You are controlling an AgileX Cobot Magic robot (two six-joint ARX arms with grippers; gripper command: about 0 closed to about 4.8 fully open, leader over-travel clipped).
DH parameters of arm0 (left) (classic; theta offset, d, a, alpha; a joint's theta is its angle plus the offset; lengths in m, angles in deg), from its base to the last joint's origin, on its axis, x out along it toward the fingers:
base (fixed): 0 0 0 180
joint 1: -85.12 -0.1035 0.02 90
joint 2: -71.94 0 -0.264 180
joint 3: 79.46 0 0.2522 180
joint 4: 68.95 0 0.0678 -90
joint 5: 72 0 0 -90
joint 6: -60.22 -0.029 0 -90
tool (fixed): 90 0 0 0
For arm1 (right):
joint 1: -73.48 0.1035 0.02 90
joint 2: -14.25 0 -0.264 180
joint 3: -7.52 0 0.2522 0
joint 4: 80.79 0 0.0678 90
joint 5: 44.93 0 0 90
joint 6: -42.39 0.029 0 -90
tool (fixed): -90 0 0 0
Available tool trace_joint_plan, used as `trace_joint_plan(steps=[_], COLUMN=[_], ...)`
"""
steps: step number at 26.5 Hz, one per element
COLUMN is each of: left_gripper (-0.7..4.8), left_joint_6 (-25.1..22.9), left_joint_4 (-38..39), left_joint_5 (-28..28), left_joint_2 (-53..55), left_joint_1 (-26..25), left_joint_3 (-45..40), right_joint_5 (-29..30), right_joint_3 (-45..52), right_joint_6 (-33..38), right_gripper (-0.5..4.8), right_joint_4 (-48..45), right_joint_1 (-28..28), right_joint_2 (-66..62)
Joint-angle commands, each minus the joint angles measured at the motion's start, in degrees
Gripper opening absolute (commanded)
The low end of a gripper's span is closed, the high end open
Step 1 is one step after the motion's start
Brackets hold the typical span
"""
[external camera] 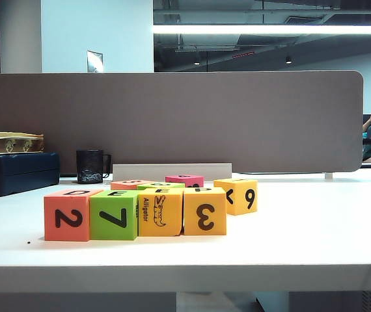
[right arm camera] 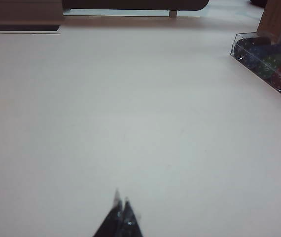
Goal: Select the appropriate blocks from the scattered letter blocks on the table and arrange them in a row to spell out "DEEP".
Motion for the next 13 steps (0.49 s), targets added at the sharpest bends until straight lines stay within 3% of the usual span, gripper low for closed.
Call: trace_joint_plan(steps=[1, 13], left_gripper=[-0.05, -0.05], left_joint_6=[-0.61, -0.15], left_joint_4=[0.24, -0.02], left_joint_5=[-0.42, 0.50], left_joint_2=[0.04, 0.04], left_joint_1=[-0.07, -1.55], left_joint_3=[-0.13, -0.13], right_joint_5=[-0.24, -0.26], right_joint_3=[0.07, 0.07], right_joint_6=[-0.09, -0.09], right_gripper=[-0.05, -0.05], right_joint_4=[-0.07, -0.07], right_joint_1=[0.00, 0.00], right_joint_2=[0.50, 0.50])
